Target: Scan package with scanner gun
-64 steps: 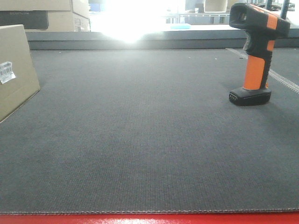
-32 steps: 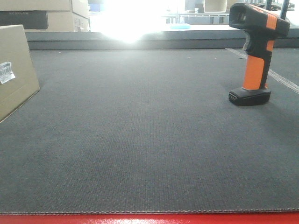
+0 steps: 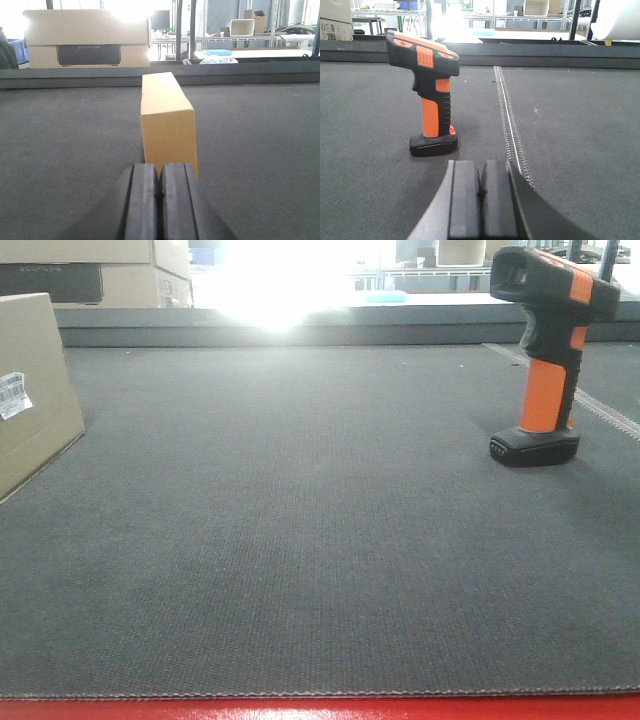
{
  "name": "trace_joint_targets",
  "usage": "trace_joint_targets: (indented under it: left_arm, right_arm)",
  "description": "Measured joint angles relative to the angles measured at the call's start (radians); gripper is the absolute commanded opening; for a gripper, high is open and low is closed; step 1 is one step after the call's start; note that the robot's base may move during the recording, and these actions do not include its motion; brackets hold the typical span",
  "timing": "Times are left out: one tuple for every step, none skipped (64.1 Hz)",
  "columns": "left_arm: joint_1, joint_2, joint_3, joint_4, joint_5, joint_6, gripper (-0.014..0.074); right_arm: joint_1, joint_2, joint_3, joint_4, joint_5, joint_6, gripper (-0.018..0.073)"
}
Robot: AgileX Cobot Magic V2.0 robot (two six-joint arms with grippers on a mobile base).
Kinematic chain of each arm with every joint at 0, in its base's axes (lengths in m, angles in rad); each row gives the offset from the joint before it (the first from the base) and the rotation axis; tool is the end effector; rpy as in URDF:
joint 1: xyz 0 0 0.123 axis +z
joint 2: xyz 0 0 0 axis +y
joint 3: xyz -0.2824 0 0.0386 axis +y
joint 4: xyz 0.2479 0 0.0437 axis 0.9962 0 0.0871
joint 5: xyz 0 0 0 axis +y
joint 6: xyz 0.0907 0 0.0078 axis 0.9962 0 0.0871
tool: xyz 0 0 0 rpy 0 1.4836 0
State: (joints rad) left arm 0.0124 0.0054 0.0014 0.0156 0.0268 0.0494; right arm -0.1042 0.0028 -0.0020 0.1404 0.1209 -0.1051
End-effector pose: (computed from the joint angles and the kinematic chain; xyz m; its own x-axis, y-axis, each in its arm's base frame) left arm 0.0569 0.0007 0.2099 0.0526 0.0656 -0.9965 -0.0163 0.9978 0.0648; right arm 0.0565 -0.0043 0.2027 -0.0301 0.0376 -0.9988 0.0883 0.9955 0.0348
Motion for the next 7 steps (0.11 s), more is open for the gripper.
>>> trace_joint_targets:
  left_arm:
    - [0.000, 0.000, 0.000, 0.000, 0.000, 0.000, -0.0111]
    - [0.000, 0.000, 0.000, 0.000, 0.000, 0.000, -0.0111]
    - [0.000, 0.000, 0.000, 0.000, 0.000, 0.000, -0.0111]
    - [0.000, 0.000, 0.000, 0.000, 0.000, 0.000, -0.0111]
    - [0.000, 0.000, 0.000, 0.000, 0.000, 0.000, -0.0111]
    - [0.000, 0.000, 0.000, 0.000, 0.000, 0.000, -0.0111]
    - [0.000, 0.000, 0.000, 0.000, 0.000, 0.000, -0.0111]
  right_arm:
    - [0.000, 0.000, 0.000, 0.000, 0.000, 0.000, -0.0165]
    - [0.000, 0.000, 0.000, 0.000, 0.000, 0.000, -0.0165]
    - [0.000, 0.000, 0.000, 0.000, 0.000, 0.000, -0.0165]
    - [0.000, 0.000, 0.000, 0.000, 0.000, 0.000, -0.0165]
    - [0.000, 0.000, 0.000, 0.000, 0.000, 0.000, -0.0165]
    - [0.000, 0.000, 0.000, 0.000, 0.000, 0.000, -0.0165]
    - [0.000, 0.000, 0.000, 0.000, 0.000, 0.000, -0.0165]
